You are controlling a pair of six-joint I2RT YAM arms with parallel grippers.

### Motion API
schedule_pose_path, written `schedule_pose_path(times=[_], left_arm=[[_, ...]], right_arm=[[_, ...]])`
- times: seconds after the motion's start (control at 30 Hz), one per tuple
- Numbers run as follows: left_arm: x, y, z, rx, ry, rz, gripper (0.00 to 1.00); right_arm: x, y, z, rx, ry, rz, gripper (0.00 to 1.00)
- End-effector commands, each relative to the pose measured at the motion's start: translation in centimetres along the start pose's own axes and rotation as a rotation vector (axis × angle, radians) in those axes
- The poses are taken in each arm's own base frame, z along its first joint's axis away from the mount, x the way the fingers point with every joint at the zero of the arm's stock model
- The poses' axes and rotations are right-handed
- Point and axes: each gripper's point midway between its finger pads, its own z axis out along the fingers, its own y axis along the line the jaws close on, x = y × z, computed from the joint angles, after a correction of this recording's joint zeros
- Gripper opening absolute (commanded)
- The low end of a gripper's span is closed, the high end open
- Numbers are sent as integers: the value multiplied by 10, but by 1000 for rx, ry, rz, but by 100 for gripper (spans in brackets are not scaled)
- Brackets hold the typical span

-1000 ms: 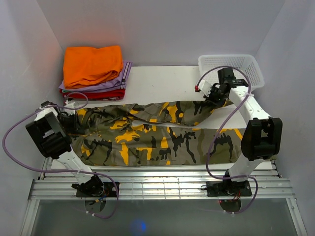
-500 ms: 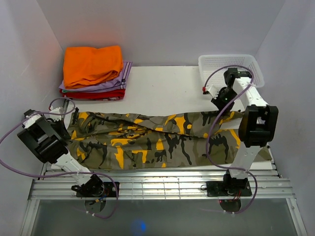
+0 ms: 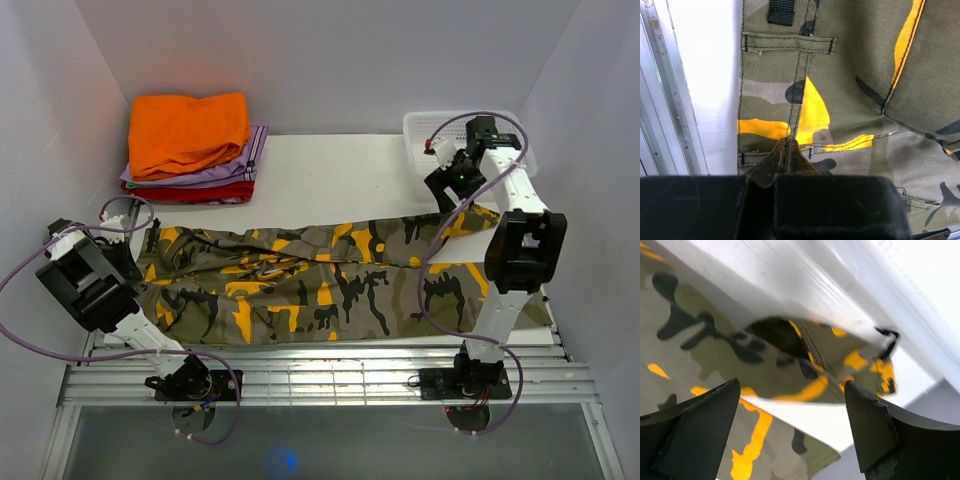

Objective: Fold and stack the trousers
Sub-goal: Flatten the trousers out

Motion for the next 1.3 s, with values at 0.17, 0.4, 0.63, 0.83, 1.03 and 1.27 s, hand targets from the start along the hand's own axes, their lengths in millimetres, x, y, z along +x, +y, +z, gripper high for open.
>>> schedule_pose_path(times=[0.17,0.4,0.63,0.83,1.03,1.27], left_arm=[[-19,-17,-21,37,-89,36,1],[-23,-37,-27,119,-115,55,14],[-30,-56,-39,196,-154,87,34],[-38,-67,-52,228,-186,102,39],[-58,-81,-79,223,-281,195,45],[-94,-99,-120,217,-441,301,53]], right_arm=[[70,-22,-82,239,-160,-196,87],[77,23,-60,413,-357,-691,88],[48,62,-17,435,-411,-958,89],[34,78,16,421,-407,-1094,85],[-2,77,3,322,-421,-1069,23],[-46,134,-88,-33,-533,-843,8]])
